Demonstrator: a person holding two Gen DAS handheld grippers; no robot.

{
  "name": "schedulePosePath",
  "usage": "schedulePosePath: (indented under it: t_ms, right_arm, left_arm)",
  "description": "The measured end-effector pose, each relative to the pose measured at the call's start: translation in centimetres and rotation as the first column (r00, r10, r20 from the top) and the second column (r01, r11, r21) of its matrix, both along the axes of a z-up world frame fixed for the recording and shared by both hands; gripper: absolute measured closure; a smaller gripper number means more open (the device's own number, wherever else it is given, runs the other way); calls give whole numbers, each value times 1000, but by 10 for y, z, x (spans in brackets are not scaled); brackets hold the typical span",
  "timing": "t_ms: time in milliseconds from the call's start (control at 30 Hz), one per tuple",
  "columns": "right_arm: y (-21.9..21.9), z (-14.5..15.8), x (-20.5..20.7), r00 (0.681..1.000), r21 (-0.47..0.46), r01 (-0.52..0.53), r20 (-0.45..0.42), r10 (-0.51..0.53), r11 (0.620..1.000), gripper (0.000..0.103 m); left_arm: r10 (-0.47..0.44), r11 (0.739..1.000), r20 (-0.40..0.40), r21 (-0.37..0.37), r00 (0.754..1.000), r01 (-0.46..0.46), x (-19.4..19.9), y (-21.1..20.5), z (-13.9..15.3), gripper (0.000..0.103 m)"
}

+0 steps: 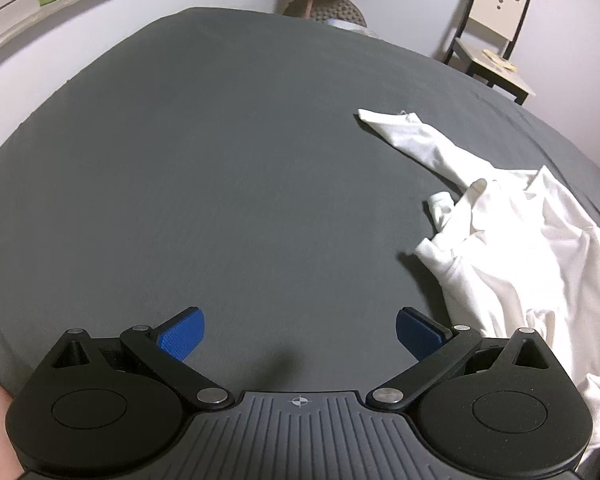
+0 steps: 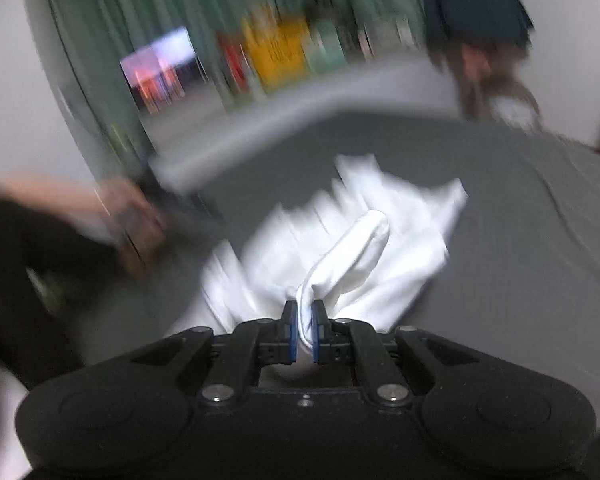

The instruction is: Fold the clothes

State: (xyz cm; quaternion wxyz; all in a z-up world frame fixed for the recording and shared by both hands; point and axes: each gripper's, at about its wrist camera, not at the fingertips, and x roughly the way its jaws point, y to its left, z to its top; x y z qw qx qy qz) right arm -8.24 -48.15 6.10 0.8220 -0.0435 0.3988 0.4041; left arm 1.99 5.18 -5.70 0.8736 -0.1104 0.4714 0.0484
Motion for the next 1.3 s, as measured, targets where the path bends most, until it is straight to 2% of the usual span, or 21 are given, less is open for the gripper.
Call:
schedulePosePath:
  t_ms: [33, 100, 167, 267, 300, 333, 400, 467, 533, 633, 733, 800, 833, 867, 900, 933, 967, 1067, 1133, 1233, 1300]
  right_arm:
    - [11, -8, 3, 1000, -90, -8, -4, 8, 996, 91]
    - [31, -20, 13, 1000, -209, -25, 4, 27, 978, 82]
    - [45, -20, 24, 997, -214, -34, 59, 47, 976, 65]
    - [72, -15, 55, 984, -164, -24, 172, 52, 986, 51]
    - [85, -17, 71, 976, -176, -14, 213, 52, 984, 50]
    - [98, -20, 87, 966, -202, -8, 251, 59, 979, 50]
    - [123, -29, 118, 945, -314, -15, 305, 116, 949, 51]
    - [153, -44, 150, 935, -399, -35, 310, 171, 916, 56]
    - [184, -56, 174, 946, -375, -85, 259, 193, 923, 61]
    - [227, -70, 188, 964, -234, -174, 158, 215, 956, 61]
    - [272, -87, 186, 971, -134, -218, 67, 229, 967, 60]
    - [301, -102, 175, 975, -173, -202, 53, 214, 964, 58]
    - [314, -111, 169, 978, -229, -184, 54, 202, 956, 53]
    - [323, -121, 162, 979, -297, -164, 71, 193, 941, 53]
    - [332, -130, 156, 978, -351, -150, 86, 191, 924, 58]
    - [334, -135, 153, 977, -359, -152, 89, 196, 921, 87]
    - [330, -135, 154, 981, -324, -148, 74, 181, 934, 94]
    - [304, -119, 153, 989, -168, -97, 90, 114, 981, 95]
    - [280, -105, 144, 987, -40, -112, 111, 116, 993, 97]
    - [253, -93, 124, 983, 72, -97, 166, 84, 993, 98]
    - [238, -88, 111, 980, 122, -74, 195, 50, 990, 98]
  left_arm:
    - [-9, 1000, 0, 5, 1000, 9, 0, -2, 0, 0]
    - [-38, 999, -1, 15, 999, 38, -1, -8, 1, 0]
    - [-67, 997, 0, 24, 998, 67, -2, -13, 2, 0]
    - [-111, 993, 9, 29, 994, 111, -4, -19, 3, 0]
    - [-126, 992, 13, 28, 992, 125, -5, -20, 4, 0]
    - [-140, 990, 18, 27, 990, 139, -5, -22, 5, 0]
    - [-164, 986, 25, 23, 986, 164, -7, -24, 6, 0]
    - [-194, 981, 34, 21, 980, 193, -8, -26, 6, 0]
    - [-217, 976, 43, 14, 975, 217, -10, -27, 5, 0]
    - [-178, 984, 34, -1, 983, 178, -7, -24, 3, 0]
    - [-137, 990, 24, -15, 990, 137, -4, -20, 0, 0]
    - [-109, 994, 17, -25, 994, 109, -2, -17, -2, 0]
    - [-95, 995, 13, -29, 995, 95, -1, -16, -3, 0]
    - [-81, 996, 10, -34, 997, 81, 0, -15, -4, 0]
    - [-67, 997, 6, -39, 998, 67, 1, -13, -5, 0]
    - [-53, 998, 2, -43, 999, 53, 2, -12, -6, 0]
    - [-47, 998, -1, -47, 999, 47, 1, -11, -7, 0]
    - [-39, 997, -5, -60, 999, 39, -2, -8, -8, 0]
    - [-44, 997, 3, -69, 999, 44, -4, -8, -7, 0]
    - [-51, 987, 26, -152, 998, 54, -5, -7, -6, 0]
    - [-61, 964, 48, -256, 997, 72, -4, -9, -5, 0]
